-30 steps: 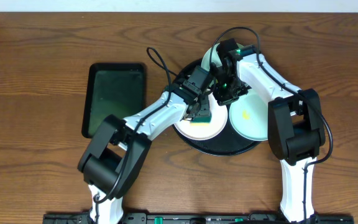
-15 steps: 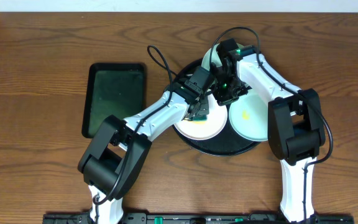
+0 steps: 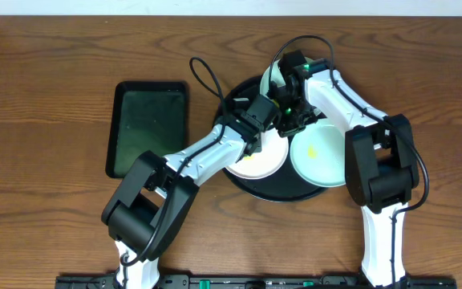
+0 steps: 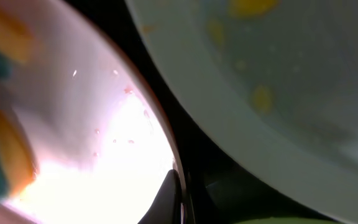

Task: Clean dirty plates on tray and stack at the side
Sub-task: 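Scrub the pink plate with the sponge while the right gripper holds it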

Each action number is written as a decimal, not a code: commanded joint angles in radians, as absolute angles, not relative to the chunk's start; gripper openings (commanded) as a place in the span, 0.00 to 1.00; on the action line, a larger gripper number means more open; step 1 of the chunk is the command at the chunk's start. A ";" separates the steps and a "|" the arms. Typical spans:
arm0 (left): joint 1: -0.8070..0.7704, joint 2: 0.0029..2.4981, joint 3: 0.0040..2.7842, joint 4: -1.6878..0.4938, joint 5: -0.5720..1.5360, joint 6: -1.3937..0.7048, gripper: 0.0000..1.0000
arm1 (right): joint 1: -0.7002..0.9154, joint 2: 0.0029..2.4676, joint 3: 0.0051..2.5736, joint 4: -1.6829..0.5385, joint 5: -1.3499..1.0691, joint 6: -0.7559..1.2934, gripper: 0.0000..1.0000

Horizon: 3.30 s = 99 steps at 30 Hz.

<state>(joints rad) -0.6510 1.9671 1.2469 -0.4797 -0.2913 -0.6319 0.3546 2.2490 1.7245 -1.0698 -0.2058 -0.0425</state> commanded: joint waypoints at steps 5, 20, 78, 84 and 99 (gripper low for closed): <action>-0.618 1.945 1.193 -0.517 -0.592 -0.633 0.08 | 0.361 2.260 1.706 -1.070 -0.183 -0.039 0.01; -0.596 1.717 1.193 -0.428 -0.176 -0.634 0.08 | 0.361 2.260 1.706 -1.068 -0.183 -0.040 0.01; -0.558 1.916 1.181 -0.407 0.199 -0.720 0.08 | 0.346 2.260 1.706 -1.084 -0.155 -0.050 0.01; -0.568 1.955 1.176 -0.495 0.025 -0.720 0.07 | 0.346 2.260 1.706 -1.085 -0.154 -0.050 0.01; -0.568 1.939 1.090 -0.564 -0.579 -0.792 0.07 | 0.346 2.260 1.706 -1.085 -0.154 -0.050 0.01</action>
<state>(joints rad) -0.6041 1.9003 1.1500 -0.5114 -0.3347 -0.7387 0.3576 2.2494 1.7187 -1.0821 -0.2508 -0.0376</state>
